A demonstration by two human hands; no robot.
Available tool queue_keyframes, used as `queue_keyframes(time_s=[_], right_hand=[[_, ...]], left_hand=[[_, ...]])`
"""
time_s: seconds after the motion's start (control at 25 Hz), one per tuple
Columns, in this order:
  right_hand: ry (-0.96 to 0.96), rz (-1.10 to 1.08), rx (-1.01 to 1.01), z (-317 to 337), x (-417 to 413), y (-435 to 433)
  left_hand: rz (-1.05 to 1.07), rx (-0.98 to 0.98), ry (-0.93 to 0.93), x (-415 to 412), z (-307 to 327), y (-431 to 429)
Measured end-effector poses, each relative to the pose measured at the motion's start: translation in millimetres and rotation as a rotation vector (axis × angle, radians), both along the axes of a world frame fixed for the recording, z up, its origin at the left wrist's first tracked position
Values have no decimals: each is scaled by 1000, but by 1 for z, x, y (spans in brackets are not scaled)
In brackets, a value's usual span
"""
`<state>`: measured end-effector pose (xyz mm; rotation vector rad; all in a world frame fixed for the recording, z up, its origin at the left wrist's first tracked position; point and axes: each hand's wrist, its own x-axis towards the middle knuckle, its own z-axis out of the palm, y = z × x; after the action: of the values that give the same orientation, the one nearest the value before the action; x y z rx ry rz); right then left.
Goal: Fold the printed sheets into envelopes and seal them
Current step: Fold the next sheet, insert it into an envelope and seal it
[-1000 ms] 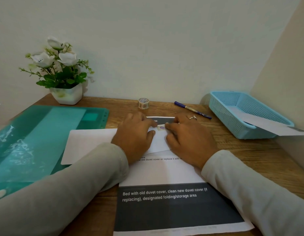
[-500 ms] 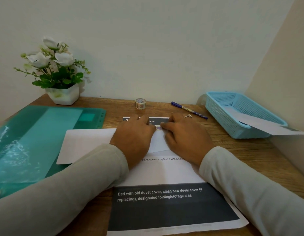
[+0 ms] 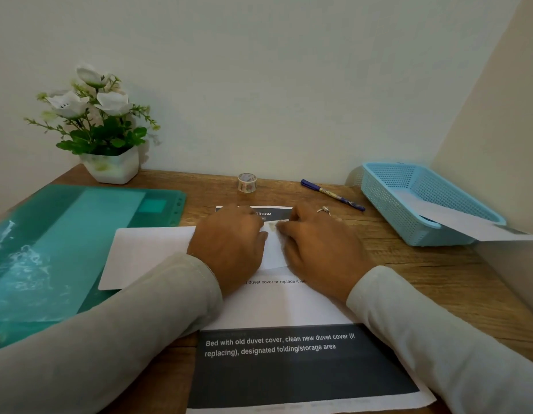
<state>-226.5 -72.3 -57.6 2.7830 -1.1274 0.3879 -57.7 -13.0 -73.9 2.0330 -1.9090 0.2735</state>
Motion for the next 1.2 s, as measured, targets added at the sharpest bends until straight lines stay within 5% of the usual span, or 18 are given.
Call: queue_keyframes(time_s=[1.2], right_hand=[[-32,-52,3,1,-14,-9]], left_hand=[[16,37,1,-2,7,5]])
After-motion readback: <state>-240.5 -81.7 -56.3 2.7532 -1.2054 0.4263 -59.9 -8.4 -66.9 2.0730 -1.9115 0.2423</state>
